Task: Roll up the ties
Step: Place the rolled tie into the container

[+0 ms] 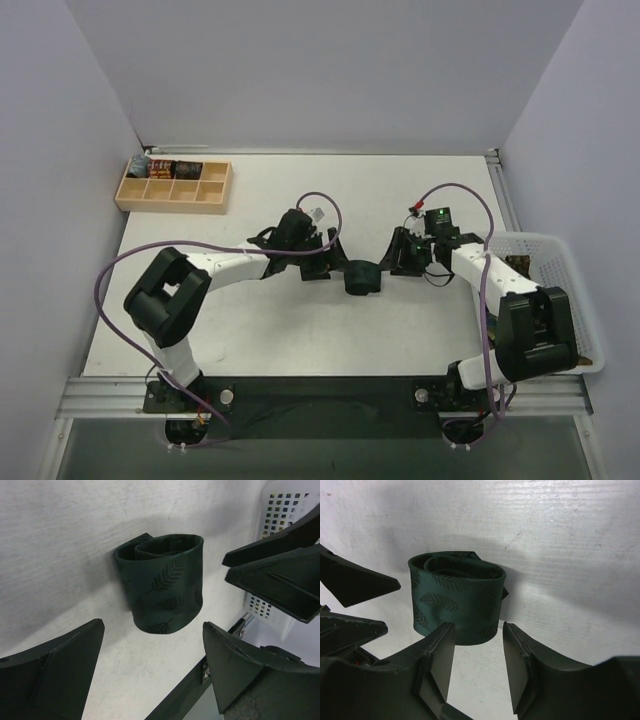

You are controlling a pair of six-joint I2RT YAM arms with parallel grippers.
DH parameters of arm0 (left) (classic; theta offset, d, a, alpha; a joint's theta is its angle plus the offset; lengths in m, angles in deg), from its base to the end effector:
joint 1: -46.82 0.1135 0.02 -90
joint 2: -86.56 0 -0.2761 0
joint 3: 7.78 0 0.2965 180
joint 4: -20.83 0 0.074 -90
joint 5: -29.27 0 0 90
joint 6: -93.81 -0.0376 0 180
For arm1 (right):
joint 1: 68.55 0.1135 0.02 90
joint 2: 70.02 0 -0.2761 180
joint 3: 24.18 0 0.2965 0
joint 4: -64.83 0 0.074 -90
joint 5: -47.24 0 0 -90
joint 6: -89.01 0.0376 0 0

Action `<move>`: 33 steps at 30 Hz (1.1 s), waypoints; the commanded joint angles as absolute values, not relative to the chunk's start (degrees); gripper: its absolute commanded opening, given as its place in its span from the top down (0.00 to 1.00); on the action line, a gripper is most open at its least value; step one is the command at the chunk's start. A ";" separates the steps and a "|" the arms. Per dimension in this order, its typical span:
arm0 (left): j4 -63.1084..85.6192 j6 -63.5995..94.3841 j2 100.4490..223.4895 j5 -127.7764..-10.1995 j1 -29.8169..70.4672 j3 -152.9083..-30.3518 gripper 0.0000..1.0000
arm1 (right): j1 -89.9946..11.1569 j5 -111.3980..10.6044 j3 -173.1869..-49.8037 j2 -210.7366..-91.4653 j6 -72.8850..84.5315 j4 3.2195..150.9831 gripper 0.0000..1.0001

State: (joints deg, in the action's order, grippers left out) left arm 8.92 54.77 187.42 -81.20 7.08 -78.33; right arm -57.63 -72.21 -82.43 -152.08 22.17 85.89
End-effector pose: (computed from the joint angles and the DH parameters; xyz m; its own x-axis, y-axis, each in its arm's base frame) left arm 0.3060 -0.2715 0.1616 -0.9453 -0.1603 -0.2839 0.1013 0.6831 -0.7232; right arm 0.3193 0.0804 0.1919 -0.8363 0.1874 -0.5152 -0.1938 0.7780 0.5977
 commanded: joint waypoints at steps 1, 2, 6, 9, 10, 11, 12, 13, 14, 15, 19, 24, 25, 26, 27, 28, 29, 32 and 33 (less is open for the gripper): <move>13.99 56.28 189.30 -82.96 6.22 -82.12 0.09 | -58.35 -75.18 -80.95 -153.86 24.93 81.43 0.57; 13.99 56.28 189.83 -83.14 6.05 -82.47 0.11 | -58.35 -75.62 -80.69 -154.30 25.28 80.64 0.57; 14.77 56.98 192.12 -83.93 5.17 -83.44 0.12 | -58.44 -76.68 -79.37 -156.24 26.34 78.45 0.58; 15.30 57.25 193.79 -84.63 4.73 -83.97 0.13 | -58.44 -77.47 -78.49 -157.20 26.78 76.95 0.61; 15.30 57.25 194.40 -84.89 4.55 -84.15 0.13 | -58.44 -77.73 -78.31 -157.64 26.96 77.03 0.62; 15.30 57.34 194.75 -84.81 4.55 -84.32 0.14 | -58.44 -77.91 -78.05 -157.82 27.31 74.68 0.64; 15.30 57.34 195.02 -84.90 4.38 -84.32 0.14 | -58.44 -78.09 -77.96 -158.00 27.31 74.23 0.65; 15.30 57.34 195.63 -85.16 4.37 -84.41 0.14 | -58.44 -78.61 -77.70 -158.43 27.48 73.79 0.66; 15.39 57.43 195.98 -85.25 4.20 -84.41 0.14 | -58.35 -79.05 -77.61 -158.70 27.83 73.00 0.67; 15.48 57.51 196.33 -85.34 4.20 -84.41 0.14 | -58.35 -79.32 -77.52 -158.96 27.92 72.64 0.67; 17.84 58.65 197.92 -85.95 4.20 -84.33 0.16 | -58.44 -80.72 -77.26 -160.02 28.71 71.06 0.68; 20.57 59.18 198.54 -84.73 4.20 -83.89 0.18 | -58.35 -82.30 -77.61 -161.42 28.89 70.35 0.69; 21.36 59.27 198.36 -84.29 4.20 -83.62 0.18 | -58.35 -82.39 -77.70 -161.69 28.80 70.27 0.69; 21.80 59.45 198.27 -83.85 4.20 -83.27 0.18 | -58.44 -82.48 -77.70 -161.78 28.89 70.35 0.69; 21.98 59.62 198.19 -83.06 4.20 -82.75 0.18 | -58.35 -82.57 -77.78 -161.78 28.98 70.27 0.69; 22.07 60.15 197.92 -82.70 4.20 -82.57 0.18 | -58.35 -82.66 -77.87 -161.87 28.89 70.18 0.69; 21.98 60.59 197.83 -82.18 4.11 -82.31 0.18 | -58.44 -82.66 -77.96 -161.78 28.98 70.26 0.69; 23.47 62.87 197.48 -80.94 3.93 -80.73 0.18 | -58.44 -82.48 -77.96 -161.52 29.24 70.09 0.70; 23.65 63.40 197.48 -80.59 3.76 -80.63 0.18 | -58.44 -82.31 -77.87 -161.43 29.33 70.00 0.70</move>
State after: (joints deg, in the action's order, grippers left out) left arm 18.67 61.00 198.15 -82.57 4.39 -81.22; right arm -58.39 -81.58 -77.68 -161.68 29.05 70.18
